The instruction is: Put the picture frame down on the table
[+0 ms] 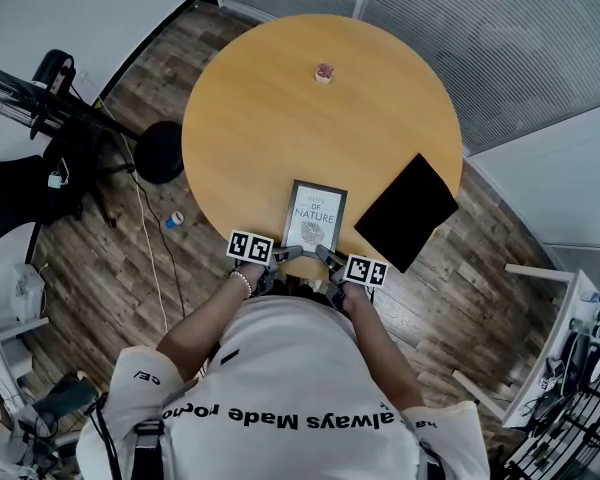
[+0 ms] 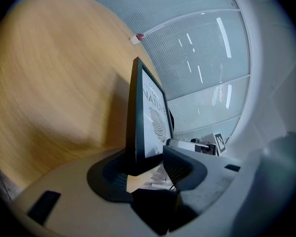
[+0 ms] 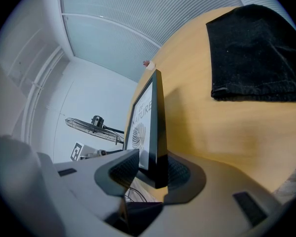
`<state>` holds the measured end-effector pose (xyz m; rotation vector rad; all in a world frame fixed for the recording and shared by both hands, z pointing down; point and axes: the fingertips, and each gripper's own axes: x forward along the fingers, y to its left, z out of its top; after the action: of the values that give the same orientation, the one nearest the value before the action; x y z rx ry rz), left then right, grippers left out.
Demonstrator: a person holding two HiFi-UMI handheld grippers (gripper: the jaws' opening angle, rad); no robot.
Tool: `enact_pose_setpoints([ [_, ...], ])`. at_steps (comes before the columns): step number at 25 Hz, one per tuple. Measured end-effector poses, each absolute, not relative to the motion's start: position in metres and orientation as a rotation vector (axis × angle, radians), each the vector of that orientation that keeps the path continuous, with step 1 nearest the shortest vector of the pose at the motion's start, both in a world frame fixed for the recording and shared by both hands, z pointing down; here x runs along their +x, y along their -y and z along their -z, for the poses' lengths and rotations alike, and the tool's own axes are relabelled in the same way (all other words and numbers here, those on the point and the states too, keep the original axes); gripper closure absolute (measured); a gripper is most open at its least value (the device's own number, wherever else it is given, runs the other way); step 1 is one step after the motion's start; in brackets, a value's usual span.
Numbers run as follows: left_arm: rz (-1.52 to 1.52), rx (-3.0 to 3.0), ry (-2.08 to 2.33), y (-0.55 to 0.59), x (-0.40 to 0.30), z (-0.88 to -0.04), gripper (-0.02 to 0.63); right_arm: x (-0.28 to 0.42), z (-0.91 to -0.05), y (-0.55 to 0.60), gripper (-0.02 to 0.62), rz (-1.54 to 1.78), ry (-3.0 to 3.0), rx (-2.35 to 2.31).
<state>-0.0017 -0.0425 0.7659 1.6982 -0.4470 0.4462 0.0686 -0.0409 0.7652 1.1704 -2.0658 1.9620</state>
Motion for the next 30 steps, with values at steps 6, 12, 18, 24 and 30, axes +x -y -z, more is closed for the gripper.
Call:
enact_pose_setpoints([
  [6, -0.458, 1.684, 0.451, 0.043, -0.003, -0.772, 0.407, 0.068, -0.771, 0.042, 0.449, -1.952, 2.044, 1.176],
  [12, -0.472, 1.675, 0.456, 0.045, -0.001, -0.776, 0.407, 0.070, -0.776, 0.043, 0.446, -1.960, 2.019, 1.186],
  [18, -0.492, 1.656, 0.457, 0.043, -0.001, -0.783, 0.407, 0.071, -0.783, 0.041, 0.443, -1.958, 1.997, 1.190],
  [24, -0.517, 1.642, 0.452, 0.042, -0.001, -0.790, 0.407, 0.071, -0.791, 0.039, 0.440, -1.982, 1.963, 1.200],
  [30, -0.527, 1.613, 0.449, 0.039, -0.001, -0.796, 0.403, 0.071, -0.798, 0.037, 0.439, -1.999, 1.939, 1.198],
])
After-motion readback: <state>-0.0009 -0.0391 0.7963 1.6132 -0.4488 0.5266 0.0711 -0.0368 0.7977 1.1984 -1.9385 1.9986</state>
